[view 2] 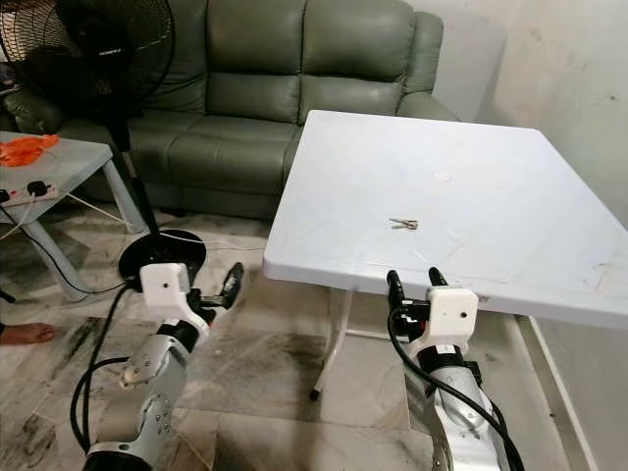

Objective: Hang keys on a hook

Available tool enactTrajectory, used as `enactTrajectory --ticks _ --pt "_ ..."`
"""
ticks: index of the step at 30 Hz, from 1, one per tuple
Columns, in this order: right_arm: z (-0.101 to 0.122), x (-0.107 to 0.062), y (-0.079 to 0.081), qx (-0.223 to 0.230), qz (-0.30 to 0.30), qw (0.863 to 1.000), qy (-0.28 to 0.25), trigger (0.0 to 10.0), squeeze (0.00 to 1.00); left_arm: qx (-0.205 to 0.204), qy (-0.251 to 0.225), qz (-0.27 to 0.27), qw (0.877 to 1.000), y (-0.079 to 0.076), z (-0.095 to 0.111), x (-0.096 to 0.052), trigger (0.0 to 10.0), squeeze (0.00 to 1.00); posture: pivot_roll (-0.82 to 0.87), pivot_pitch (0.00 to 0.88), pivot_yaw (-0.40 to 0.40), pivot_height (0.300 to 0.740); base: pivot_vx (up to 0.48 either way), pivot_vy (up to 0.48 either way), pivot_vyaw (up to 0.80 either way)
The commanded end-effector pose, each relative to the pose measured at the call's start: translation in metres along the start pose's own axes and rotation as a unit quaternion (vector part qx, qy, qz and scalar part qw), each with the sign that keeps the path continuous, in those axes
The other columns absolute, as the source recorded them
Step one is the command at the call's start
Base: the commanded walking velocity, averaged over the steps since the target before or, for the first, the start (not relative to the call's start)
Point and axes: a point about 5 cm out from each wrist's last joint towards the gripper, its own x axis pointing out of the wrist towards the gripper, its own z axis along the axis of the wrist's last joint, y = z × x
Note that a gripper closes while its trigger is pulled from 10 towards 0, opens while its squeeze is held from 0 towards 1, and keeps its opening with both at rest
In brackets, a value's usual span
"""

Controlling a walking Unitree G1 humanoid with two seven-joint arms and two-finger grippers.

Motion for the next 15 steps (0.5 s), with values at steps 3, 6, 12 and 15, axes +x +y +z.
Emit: enactTrajectory --ticks 3,6,12,15 --pt "0.0013 0.0011 -0.0005 0.003 0.001 1.0 -0.002 10.0 0.0 0.0 -0.003 -0.007 1.0 -0.0014 0.0029 0.0016 10.0 0.0 0.01 0.024 -0.04 0.74 0.0 0.0 0.0" --pt "0.0016 0.0011 -0.0001 0.004 0.002 1.0 -0.003 10.0 0.0 0.0 -0.003 -0.011 1.0 -0.0021 0.0031 0.0015 10.0 0.0 0.01 0.023 -0.041 0.74 0.291 0.0 0.0" --pt "0.0012 0.0007 0.0008 0.005 0.003 1.0 -0.003 10.0 0.0 -0.001 0.0 -0.015 1.0 -0.003 0.0025 0.0014 10.0 0.0 0.01 0.016 -0.039 0.74 0.329 0.0 0.0" --pt "0.0011 0.0008 0.0015 0.005 0.004 1.0 -0.003 10.0 0.0 0.001 -0.001 -0.018 1.0 -0.0033 0.0031 0.0015 10.0 0.0 0.01 0.013 -0.038 0.74 0.335 0.0 0.0"
